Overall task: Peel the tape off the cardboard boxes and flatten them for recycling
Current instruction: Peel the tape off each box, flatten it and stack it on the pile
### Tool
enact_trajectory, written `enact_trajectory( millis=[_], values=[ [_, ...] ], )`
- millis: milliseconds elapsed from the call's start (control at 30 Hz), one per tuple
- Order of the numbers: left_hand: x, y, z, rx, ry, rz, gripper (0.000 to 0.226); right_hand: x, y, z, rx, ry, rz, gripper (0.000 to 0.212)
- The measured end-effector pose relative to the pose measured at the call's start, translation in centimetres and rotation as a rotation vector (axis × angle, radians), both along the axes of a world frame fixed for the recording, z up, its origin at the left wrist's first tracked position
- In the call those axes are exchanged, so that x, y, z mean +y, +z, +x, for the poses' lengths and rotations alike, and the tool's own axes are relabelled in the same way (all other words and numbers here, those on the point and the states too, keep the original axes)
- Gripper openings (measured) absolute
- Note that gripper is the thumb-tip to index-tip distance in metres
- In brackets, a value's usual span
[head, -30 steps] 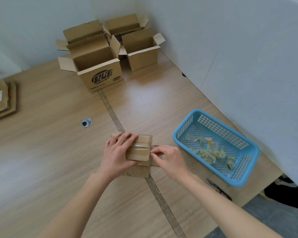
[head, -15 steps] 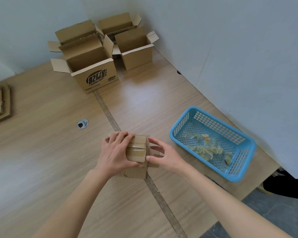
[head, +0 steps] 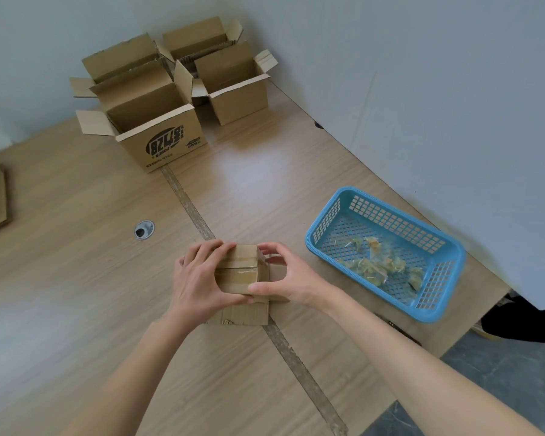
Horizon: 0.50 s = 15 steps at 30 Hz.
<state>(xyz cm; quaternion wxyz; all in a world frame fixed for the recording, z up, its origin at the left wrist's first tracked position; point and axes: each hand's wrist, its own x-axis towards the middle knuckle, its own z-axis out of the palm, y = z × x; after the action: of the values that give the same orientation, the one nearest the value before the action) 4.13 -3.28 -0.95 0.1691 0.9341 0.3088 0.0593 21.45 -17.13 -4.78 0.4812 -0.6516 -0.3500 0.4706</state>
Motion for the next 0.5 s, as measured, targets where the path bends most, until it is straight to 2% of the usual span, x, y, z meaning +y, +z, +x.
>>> enact_trajectory(
  millis=[233,500],
  values=[
    [0.77,0.36,-0.58,-0.063,0.013,-0.077,0.111,0.25,0.22,0.75,-0.025,0.042,0.051,0.070],
    [0.94,0.64,-0.81,-0.116,0.044,-0.117,0.109,0.93,0.12,0.09,0.023,0.022,0.050,0.074]
  ],
)
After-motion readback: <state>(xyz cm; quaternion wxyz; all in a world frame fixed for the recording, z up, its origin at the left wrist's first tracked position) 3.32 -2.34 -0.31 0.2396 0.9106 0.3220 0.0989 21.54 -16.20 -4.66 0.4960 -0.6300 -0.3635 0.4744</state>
